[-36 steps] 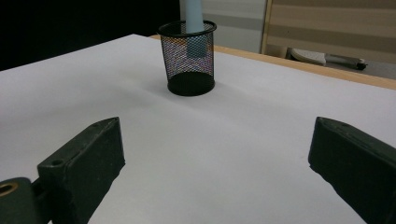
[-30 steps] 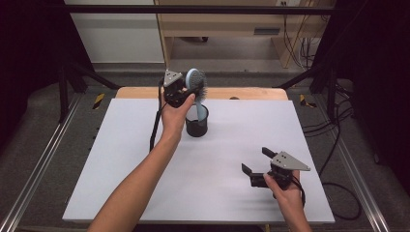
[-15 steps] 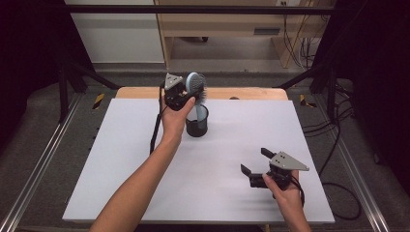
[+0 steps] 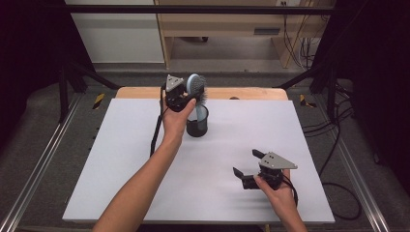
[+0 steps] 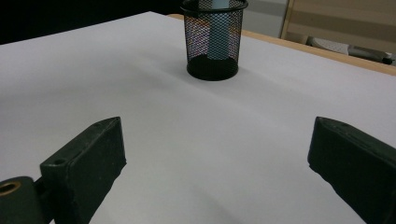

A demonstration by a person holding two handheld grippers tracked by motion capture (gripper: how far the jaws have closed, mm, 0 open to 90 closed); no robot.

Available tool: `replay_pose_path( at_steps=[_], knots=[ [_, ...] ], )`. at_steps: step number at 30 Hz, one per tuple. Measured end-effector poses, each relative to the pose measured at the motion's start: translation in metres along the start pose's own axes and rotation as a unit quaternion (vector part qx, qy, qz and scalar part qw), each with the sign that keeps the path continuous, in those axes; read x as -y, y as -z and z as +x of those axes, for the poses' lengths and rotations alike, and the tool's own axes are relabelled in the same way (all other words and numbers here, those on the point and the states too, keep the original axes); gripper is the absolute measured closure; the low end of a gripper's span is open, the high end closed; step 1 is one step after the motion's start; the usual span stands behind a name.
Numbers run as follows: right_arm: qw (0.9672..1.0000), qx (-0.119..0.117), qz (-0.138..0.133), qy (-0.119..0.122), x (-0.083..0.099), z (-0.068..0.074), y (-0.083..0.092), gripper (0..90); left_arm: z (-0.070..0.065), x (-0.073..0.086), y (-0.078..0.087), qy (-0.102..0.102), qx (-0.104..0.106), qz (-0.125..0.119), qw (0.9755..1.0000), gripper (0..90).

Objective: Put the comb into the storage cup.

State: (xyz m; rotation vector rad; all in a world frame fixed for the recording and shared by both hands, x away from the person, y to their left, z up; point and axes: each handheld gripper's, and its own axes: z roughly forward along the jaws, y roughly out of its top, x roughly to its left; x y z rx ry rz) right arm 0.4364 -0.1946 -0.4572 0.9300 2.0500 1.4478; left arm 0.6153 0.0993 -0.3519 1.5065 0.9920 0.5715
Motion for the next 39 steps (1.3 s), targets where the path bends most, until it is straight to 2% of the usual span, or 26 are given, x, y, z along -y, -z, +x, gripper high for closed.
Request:
replay_pose_path(
  at_steps=[8, 39],
  knots=[
    [1.0000, 0.003, 0.000, -0.001, 0.0000, -0.0014, 0.0013, 4.1, 0.0017, 0.0005, -0.0001, 0.007, 0.001, -0.002, 1.0000, 50.1],
    [1.0000, 0.003, 0.005, -0.001, 0.0012, -0.0010, -0.0011, 4.1, 0.0055, 0.0085, -0.0021, 0.013, 0.000, 0.004, 0.9999, 50.0]
  ],
)
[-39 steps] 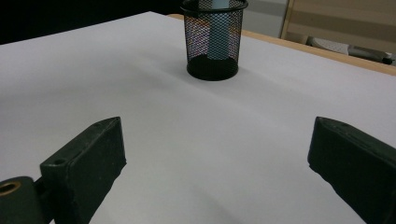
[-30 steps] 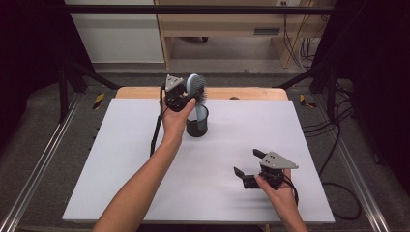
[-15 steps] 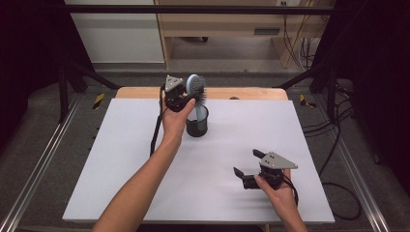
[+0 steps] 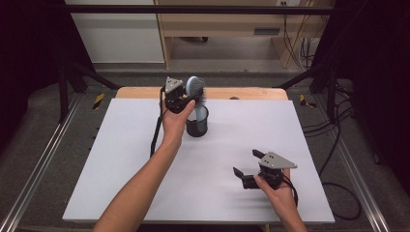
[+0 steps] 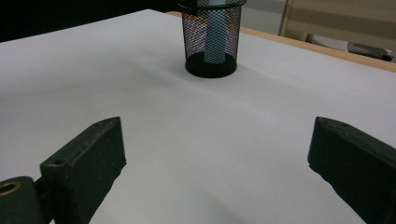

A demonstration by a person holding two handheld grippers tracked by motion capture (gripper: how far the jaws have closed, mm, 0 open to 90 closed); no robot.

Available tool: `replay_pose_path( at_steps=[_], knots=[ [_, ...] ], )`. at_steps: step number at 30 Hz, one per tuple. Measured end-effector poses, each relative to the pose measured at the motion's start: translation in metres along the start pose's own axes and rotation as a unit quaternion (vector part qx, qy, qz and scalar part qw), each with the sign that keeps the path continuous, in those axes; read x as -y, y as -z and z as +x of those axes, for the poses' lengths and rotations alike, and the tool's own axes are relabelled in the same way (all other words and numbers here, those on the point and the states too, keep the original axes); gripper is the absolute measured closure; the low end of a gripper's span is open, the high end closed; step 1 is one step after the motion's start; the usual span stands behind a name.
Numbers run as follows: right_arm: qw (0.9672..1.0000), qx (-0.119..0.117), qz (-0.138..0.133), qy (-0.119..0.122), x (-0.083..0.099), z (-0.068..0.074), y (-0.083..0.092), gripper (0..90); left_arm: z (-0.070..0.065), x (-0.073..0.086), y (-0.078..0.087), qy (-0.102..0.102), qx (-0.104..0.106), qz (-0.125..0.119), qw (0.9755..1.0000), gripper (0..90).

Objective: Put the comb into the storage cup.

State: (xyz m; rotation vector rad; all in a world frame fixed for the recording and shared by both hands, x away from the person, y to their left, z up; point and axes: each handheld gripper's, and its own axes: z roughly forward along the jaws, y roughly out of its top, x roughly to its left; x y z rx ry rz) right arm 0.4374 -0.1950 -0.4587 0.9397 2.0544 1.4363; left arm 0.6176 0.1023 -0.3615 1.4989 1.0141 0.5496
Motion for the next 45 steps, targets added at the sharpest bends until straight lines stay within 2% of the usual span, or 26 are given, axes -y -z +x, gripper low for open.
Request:
replay_pose_path(
  at_steps=[28, 45],
  knots=[
    [1.0000, -0.002, -0.001, -0.003, 0.000, -0.001, 0.000, 4.1, 0.001, 0.006, -0.003, 0.000, 0.001, 0.007, 1.0000, 49.9],
    [1.0000, -0.002, 0.001, -0.002, 0.001, 0.000, -0.001, 4.1, 0.014, 0.007, 0.002, 0.018, 0.000, 0.005, 0.9998, 49.3]
  ],
)
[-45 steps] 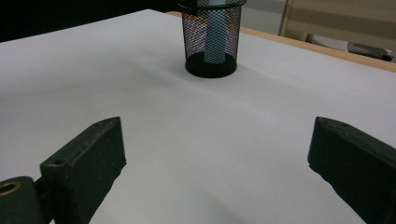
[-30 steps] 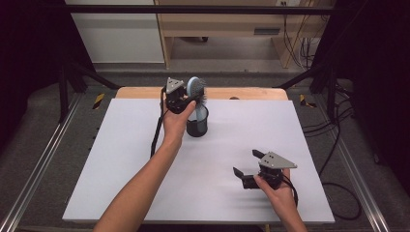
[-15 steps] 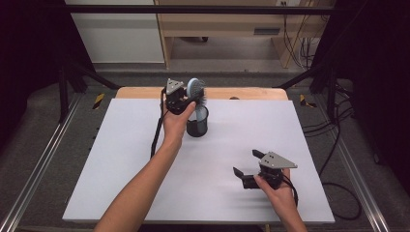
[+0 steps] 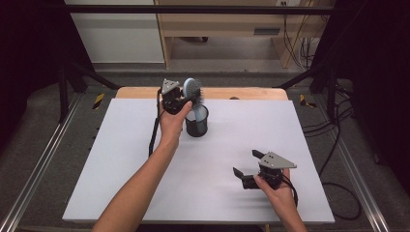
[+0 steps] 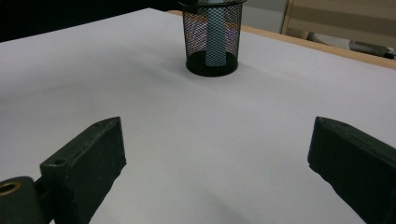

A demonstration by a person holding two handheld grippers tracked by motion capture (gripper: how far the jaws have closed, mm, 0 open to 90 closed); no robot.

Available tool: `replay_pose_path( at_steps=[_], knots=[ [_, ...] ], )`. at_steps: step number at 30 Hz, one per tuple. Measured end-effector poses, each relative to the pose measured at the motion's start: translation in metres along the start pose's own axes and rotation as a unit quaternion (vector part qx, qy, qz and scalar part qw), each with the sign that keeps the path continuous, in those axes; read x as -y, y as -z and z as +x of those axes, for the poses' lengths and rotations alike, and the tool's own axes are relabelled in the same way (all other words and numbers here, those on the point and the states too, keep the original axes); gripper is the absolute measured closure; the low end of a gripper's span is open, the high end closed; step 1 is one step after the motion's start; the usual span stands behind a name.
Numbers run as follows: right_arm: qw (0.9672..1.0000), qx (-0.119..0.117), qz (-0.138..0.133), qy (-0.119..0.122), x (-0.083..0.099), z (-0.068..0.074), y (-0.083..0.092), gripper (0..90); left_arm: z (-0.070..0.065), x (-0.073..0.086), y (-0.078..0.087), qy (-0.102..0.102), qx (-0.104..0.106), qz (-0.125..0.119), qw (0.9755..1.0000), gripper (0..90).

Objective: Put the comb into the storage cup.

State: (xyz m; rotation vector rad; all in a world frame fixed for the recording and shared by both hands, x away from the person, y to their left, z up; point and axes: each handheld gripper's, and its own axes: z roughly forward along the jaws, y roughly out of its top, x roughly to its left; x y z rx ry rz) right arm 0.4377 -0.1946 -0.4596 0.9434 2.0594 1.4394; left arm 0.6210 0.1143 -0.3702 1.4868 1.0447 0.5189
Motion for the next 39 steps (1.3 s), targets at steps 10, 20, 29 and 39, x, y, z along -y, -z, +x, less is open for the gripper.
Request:
replay_pose_path(
  at_steps=[10, 20, 29, 39],
  knots=[
    [1.0000, 0.000, 0.001, 0.000, 0.000, 0.000, -0.001, 4.1, 0.016, 0.000, 0.006, 0.022, 0.002, 0.005, 0.9997, 47.9],
    [1.0000, -0.001, 0.004, 0.000, 0.001, 0.001, -0.001, 4.1, 0.030, 0.003, 0.010, 0.053, -0.001, 0.005, 0.9986, 46.3],
    [1.0000, -0.002, 0.004, 0.000, 0.001, 0.001, -0.001, 4.1, 0.041, 0.006, 0.014, 0.078, -0.001, 0.005, 0.9969, 45.6],
    [1.0000, -0.002, 0.006, 0.001, 0.001, 0.001, -0.002, 4.1, 0.046, 0.008, 0.016, 0.081, -0.008, 0.007, 0.9966, 44.2]
  ],
)
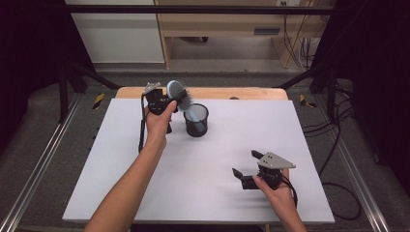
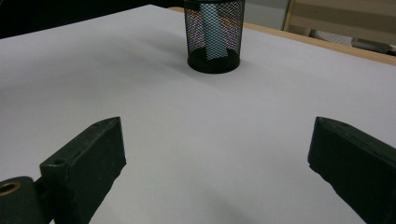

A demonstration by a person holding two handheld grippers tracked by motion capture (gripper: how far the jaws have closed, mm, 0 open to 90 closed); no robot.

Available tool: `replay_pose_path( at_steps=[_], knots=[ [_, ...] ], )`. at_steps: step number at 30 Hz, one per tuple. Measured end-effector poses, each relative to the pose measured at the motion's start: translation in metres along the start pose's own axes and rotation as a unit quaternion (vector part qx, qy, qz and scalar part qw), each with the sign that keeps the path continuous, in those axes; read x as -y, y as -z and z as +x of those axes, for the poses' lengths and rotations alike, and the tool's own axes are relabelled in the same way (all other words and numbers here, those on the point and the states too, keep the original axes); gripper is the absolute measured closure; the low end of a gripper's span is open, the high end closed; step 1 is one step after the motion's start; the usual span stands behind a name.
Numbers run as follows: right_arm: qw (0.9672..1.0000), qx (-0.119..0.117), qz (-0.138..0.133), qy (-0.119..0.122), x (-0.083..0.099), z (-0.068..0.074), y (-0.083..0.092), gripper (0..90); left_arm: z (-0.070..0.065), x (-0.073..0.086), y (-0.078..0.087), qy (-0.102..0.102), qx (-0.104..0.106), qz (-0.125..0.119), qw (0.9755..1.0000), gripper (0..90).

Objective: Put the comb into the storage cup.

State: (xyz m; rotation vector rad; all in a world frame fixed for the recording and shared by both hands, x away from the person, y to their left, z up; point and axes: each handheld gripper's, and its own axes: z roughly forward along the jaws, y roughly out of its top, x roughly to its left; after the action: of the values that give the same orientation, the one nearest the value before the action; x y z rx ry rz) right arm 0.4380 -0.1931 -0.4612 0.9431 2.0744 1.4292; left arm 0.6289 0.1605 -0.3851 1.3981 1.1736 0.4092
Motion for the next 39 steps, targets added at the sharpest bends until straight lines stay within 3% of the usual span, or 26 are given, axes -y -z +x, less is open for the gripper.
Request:
replay_pose_path(
  at_steps=[18, 30, 39],
  knots=[
    [1.0000, -0.002, -0.001, 0.000, -0.0001, 0.0011, -0.0001, 4.0, 0.0014, 0.0019, 0.0016, -0.011, -0.003, 0.000, 0.9999, 41.9],
    [1.0000, -0.003, 0.001, 0.001, -0.0001, 0.0016, -0.0001, 4.0, 0.0005, 0.0039, 0.0015, -0.024, -0.012, 0.002, 0.9996, 35.8],
    [1.0000, -0.004, 0.001, 0.001, -0.0001, 0.0020, -0.0003, 4.0, 0.0009, 0.0043, 0.0020, -0.024, -0.003, 0.000, 0.9997, 27.6]
  ],
)
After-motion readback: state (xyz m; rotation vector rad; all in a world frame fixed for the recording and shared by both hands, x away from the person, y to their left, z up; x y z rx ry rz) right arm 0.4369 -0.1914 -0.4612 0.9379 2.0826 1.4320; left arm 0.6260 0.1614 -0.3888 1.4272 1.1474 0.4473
